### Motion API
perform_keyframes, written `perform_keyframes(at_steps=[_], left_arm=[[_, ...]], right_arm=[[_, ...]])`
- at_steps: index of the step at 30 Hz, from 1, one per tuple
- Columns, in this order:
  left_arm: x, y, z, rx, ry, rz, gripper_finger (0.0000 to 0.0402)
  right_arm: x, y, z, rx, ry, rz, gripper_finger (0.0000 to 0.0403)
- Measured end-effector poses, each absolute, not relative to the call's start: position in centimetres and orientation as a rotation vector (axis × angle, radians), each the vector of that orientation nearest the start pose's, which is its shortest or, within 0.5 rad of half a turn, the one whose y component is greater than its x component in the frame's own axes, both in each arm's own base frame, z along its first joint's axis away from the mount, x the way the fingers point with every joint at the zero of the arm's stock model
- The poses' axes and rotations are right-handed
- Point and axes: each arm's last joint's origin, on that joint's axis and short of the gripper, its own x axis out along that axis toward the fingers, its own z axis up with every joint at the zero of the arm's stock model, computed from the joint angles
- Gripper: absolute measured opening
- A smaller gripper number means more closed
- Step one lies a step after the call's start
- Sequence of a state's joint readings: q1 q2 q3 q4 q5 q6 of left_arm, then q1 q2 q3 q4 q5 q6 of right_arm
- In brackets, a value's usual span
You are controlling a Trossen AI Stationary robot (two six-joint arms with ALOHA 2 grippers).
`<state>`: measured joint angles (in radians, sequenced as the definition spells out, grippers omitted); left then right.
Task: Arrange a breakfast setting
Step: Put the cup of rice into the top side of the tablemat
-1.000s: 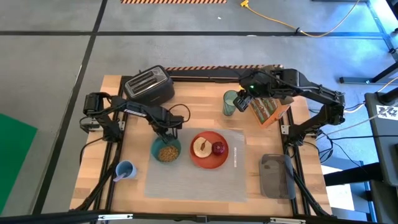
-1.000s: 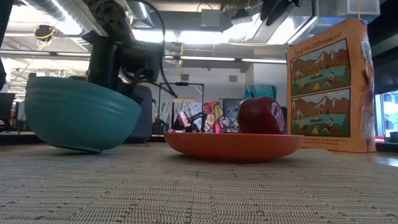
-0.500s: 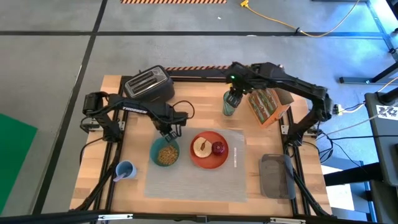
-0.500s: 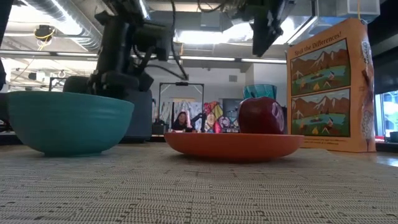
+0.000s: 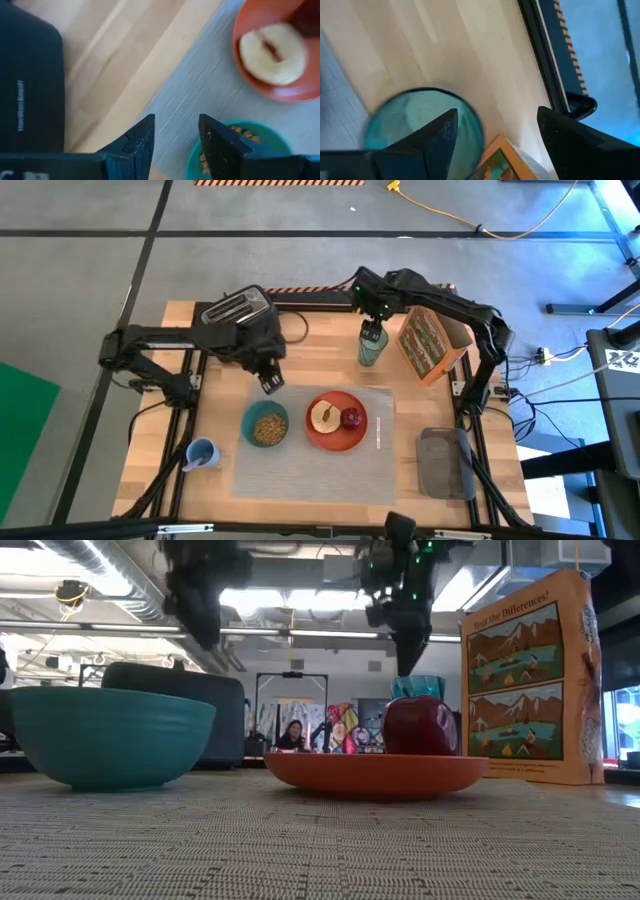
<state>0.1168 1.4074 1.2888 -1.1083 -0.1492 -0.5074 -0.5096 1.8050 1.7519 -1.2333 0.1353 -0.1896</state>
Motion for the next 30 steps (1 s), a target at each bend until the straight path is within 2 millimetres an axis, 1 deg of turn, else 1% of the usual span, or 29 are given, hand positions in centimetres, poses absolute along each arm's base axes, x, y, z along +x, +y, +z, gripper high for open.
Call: perform_keyframes(at_steps=[2, 6, 10, 16, 18, 20, 24, 25, 26, 30], left_arm=[[25.0, 3.6, 31.5, -0.427, 1.080, 0.533, 0.0148], [23.8, 3.7, 32.8, -0.433, 1.014, 0.552, 0.0148], [23.4, 3.7, 33.1, -0.428, 0.994, 0.561, 0.0148], [23.4, 3.7, 33.2, -0.423, 0.988, 0.569, 0.0148], [23.4, 3.7, 33.2, -0.426, 0.986, 0.572, 0.0148], [23.4, 3.7, 33.2, -0.428, 0.982, 0.575, 0.0148], [23.4, 3.7, 33.2, -0.437, 0.980, 0.582, 0.0148], [23.4, 3.7, 33.2, -0.442, 0.978, 0.587, 0.0148], [23.4, 3.7, 33.2, -0.441, 0.976, 0.591, 0.0148], [23.4, 3.7, 33.2, -0.443, 0.975, 0.594, 0.0148]], right_arm=[[30.6, -18.7, 31.0, 0.103, 1.347, -0.406, 0.0261], [30.2, -19.7, 30.2, 0.141, 1.378, -0.368, 0.0243], [30.0, -19.7, 29.9, 0.160, 1.398, -0.322, 0.0219], [30.5, -19.9, 29.3, 0.167, 1.405, -0.311, 0.0175], [30.6, -20.0, 28.8, 0.176, 1.421, -0.313, 0.0150], [30.8, -20.1, 28.5, 0.182, 1.428, -0.312, 0.0118], [30.9, -20.1, 28.4, 0.230, 1.418, -0.335, 0.0031], [30.9, -20.0, 28.4, 0.237, 1.419, -0.329, 0.0017], [31.0, -19.9, 28.4, 0.248, 1.412, -0.324, 0.0011], [31.1, -19.4, 28.4, 0.255, 1.429, -0.335, 0.0021]])
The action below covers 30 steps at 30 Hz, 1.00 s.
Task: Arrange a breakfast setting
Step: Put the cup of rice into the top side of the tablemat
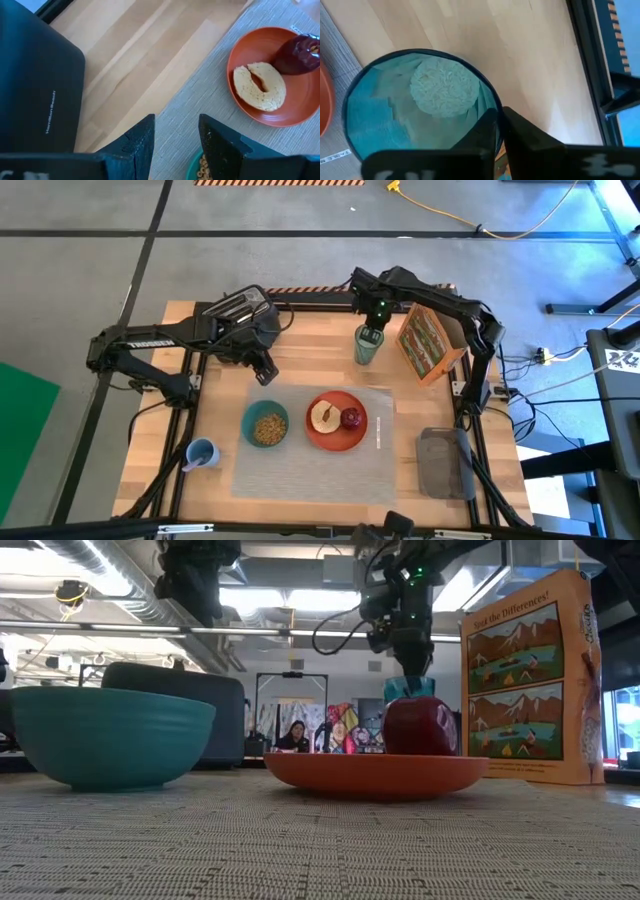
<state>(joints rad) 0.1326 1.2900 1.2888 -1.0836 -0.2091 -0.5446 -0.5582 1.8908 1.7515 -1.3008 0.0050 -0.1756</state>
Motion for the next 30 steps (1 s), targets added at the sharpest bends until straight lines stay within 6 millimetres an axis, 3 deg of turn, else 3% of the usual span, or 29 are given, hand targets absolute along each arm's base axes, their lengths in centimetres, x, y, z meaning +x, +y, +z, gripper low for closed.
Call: perform_keyframes(at_steps=[6, 17, 25, 30], left_arm=[[23.4, 3.7, 33.2, -0.444, 0.974, 0.595, 0.0148], [23.5, 3.7, 33.2, -0.445, 0.966, 0.595, 0.0148], [25.9, 5.0, 35.3, -0.437, 0.614, 0.570, 0.0148], [26.7, 6.5, 36.0, -0.407, 0.497, 0.597, 0.0148]], right_arm=[[32.0, -17.3, 29.3, 0.234, 1.425, -0.322, 0.0008], [35.5, -13.0, 33.4, 0.267, 1.192, -0.353, 0.0003], [37.9, -10.6, 34.4, 0.288, 0.979, -0.527, 0.0001], [38.8, -9.2, 34.9, 0.291, 0.866, -0.637, 0.0001]])
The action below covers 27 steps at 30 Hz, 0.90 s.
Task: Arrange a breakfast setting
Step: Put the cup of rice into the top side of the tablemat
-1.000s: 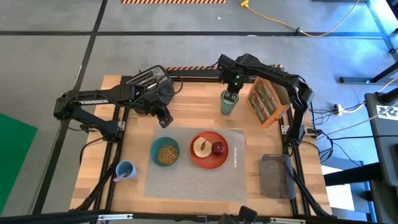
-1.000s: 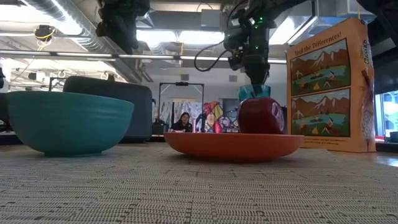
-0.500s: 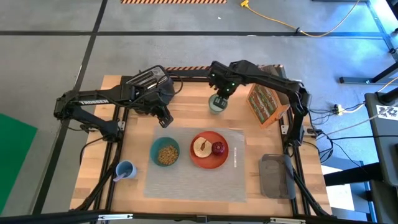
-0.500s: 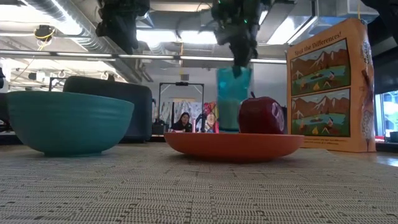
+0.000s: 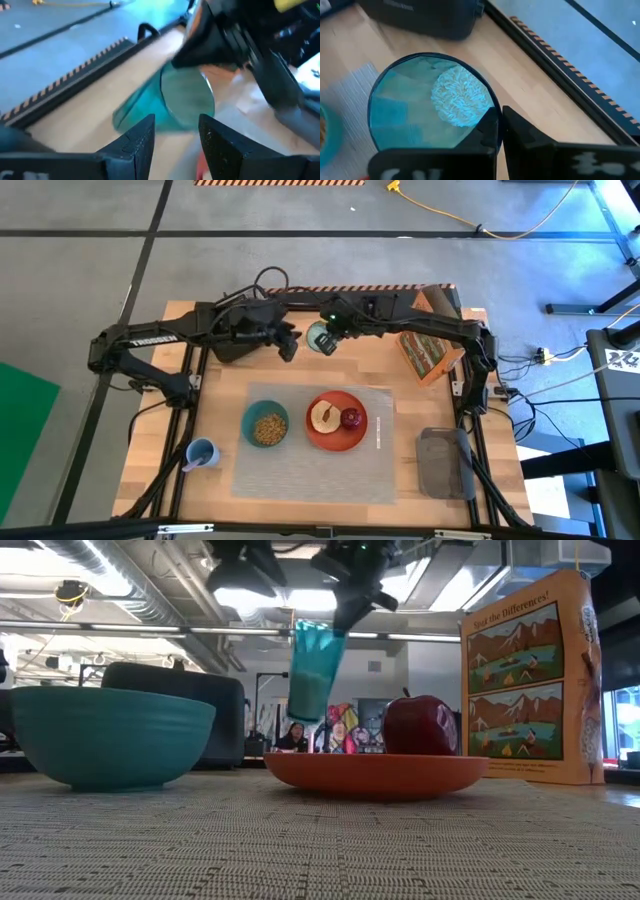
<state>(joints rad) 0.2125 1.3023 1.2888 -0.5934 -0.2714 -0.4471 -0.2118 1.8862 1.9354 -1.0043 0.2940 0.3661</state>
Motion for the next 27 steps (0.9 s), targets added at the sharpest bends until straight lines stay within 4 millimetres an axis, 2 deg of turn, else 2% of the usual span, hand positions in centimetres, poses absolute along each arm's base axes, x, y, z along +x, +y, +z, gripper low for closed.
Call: perform_keyframes(at_steps=[9, 14, 22, 27], left_arm=[[28.1, 7.6, 34.9, -0.333, 0.539, 0.567, 0.0148], [28.4, 7.7, 34.5, -0.309, 0.557, 0.577, 0.0147], [28.2, 7.8, 34.3, -0.273, 0.583, 0.590, 0.0110], [28.1, 7.7, 34.2, -0.276, 0.608, 0.590, 0.0099]], right_arm=[[39.9, -7.4, 35.5, 0.306, 0.742, -0.670, 0.0001], [39.9, -7.3, 35.5, 0.310, 0.741, -0.679, 0.0001], [39.9, -7.3, 35.5, 0.305, 0.740, -0.678, 0.0001], [39.9, -7.0, 35.4, 0.160, 0.793, -0.608, 0.0001]])
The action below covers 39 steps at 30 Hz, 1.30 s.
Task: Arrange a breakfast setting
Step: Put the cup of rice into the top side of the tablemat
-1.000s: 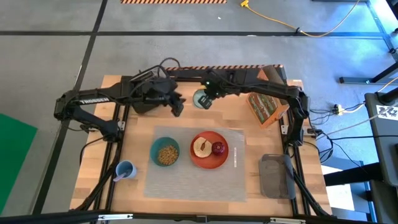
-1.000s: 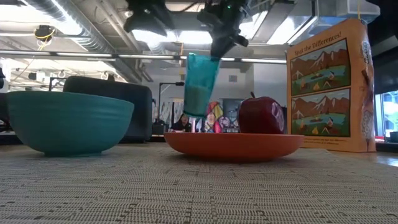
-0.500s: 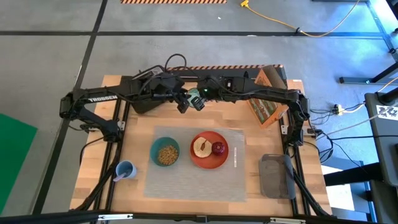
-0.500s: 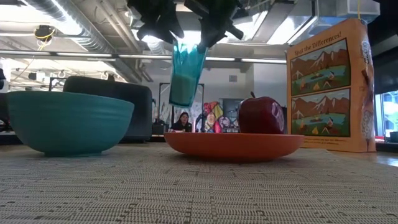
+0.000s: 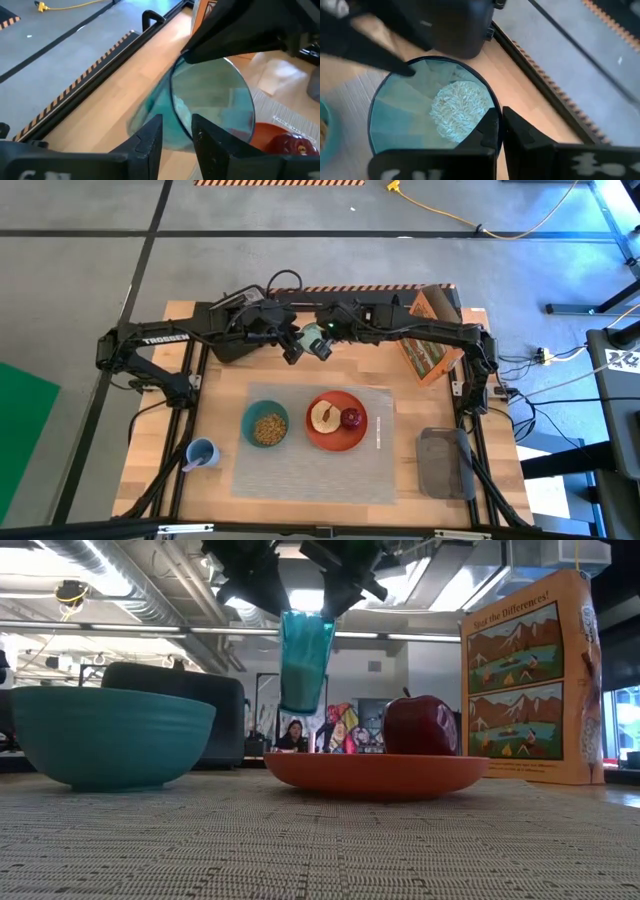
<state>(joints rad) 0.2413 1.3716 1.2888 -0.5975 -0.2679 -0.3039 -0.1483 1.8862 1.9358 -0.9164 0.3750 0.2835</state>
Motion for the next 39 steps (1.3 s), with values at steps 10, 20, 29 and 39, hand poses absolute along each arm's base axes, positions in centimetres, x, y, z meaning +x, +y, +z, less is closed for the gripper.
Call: perform_keyframes(at_steps=[10, 20, 29, 39], left_arm=[[28.2, 7.7, 34.3, -0.276, 0.591, 0.599, 0.0103], [28.3, 7.7, 34.5, -0.304, 0.567, 0.563, 0.0104], [27.7, 7.5, 35.3, -0.359, 0.514, 0.574, 0.0104], [29.3, 7.7, 35.2, -0.275, 0.461, 0.503, 0.0104]], right_arm=[[40.1, -5.1, 35.6, -0.142, 0.856, -0.466, 0.0001], [40.4, -4.0, 36.0, -0.238, 0.819, -0.561, 0.0001], [40.0, -4.5, 36.1, -0.311, 0.844, -0.672, 0.0001], [40.5, -3.7, 36.7, -0.420, 0.803, -0.659, 0.0001]])
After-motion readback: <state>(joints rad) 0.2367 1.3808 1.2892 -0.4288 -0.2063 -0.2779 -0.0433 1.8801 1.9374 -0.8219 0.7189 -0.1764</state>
